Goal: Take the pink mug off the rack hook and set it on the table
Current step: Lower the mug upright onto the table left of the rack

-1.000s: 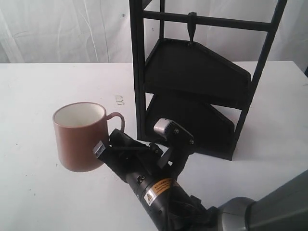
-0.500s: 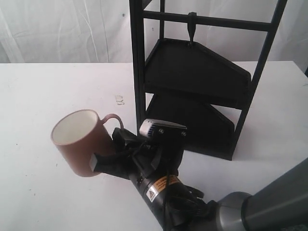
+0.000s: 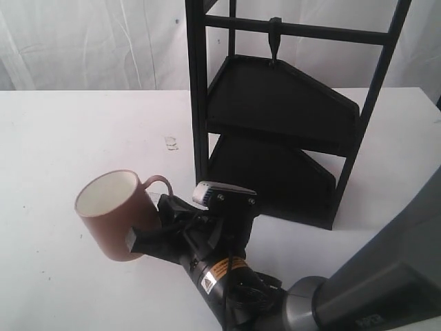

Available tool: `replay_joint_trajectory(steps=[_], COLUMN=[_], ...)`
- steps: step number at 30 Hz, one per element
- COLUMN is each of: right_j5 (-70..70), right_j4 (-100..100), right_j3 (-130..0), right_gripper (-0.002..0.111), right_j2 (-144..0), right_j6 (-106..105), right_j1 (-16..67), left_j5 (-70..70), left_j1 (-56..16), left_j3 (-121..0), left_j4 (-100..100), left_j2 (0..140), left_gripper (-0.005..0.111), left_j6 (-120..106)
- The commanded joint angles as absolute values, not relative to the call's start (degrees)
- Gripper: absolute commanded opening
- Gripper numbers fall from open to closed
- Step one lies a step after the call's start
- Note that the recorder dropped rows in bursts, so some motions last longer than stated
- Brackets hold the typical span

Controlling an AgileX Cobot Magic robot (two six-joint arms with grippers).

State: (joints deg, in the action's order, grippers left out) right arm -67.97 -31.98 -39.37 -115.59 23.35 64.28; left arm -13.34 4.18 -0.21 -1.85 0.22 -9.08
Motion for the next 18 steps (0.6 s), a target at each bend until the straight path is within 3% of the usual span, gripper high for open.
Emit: replay_joint_trajectory(steps=[1, 18], right_j5=[-70.0, -62.6], right_j4=[-33.4, -35.1], right_j3=[-39.6, -39.6], right_gripper=[0.0, 0.0], right_j2=[-115.5, -115.5], right_j6=[26.7, 22.9], right_j1=[63.9, 63.9], left_j5=[-13.3, -13.3], left_j1=[3.8, 3.8], left_j3=[0.0, 0.0], left_j4=[-2.3, -2.3], left_j2=[0.0, 0.0], left_gripper=[0.0, 0.0], left_j6=[-9.0, -9.0])
